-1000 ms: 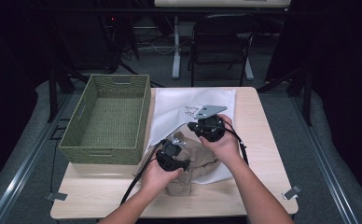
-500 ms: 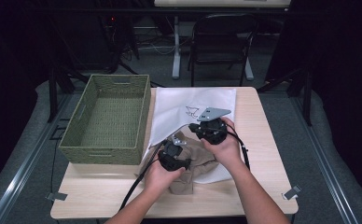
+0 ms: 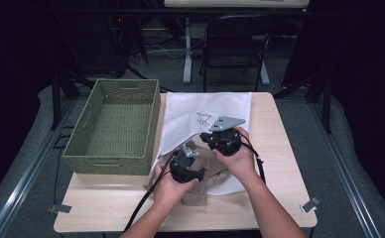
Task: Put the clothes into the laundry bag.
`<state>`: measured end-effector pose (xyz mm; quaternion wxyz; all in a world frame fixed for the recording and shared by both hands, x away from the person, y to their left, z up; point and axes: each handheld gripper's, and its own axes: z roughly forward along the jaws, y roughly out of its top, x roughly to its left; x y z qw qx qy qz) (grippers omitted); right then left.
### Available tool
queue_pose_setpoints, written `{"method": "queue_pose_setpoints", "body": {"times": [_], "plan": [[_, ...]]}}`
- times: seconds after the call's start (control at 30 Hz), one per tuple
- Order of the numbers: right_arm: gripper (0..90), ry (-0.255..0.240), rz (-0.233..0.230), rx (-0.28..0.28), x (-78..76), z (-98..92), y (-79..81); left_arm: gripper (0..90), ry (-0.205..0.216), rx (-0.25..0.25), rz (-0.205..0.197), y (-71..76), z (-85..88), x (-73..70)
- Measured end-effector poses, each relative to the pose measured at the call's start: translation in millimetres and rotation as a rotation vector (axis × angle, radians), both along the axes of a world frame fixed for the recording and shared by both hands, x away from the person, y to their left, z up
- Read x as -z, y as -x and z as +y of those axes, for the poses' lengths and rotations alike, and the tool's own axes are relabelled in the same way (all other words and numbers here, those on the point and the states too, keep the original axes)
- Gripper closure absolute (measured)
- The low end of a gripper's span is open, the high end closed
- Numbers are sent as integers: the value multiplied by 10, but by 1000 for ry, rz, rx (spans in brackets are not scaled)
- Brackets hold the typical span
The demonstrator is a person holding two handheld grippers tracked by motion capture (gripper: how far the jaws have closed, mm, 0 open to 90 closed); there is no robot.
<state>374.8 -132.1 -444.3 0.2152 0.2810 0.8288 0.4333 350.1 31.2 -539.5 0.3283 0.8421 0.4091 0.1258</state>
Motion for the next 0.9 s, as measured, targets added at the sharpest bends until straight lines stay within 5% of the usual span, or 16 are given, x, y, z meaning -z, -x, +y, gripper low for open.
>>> {"method": "queue_pose_setpoints", "body": {"times": [0.23, 0.53, 0.9], "plan": [[885, -6, 9, 1, 15, -8, -1, 333, 7, -11, -12, 15, 17, 15], [885, -16, 11, 4, 21, -12, 2, 389, 8, -42, 49, -45, -8, -45], [886, -33, 26, 1, 23, 6, -5, 390, 41, -123, 8, -235, 13, -61]]}}
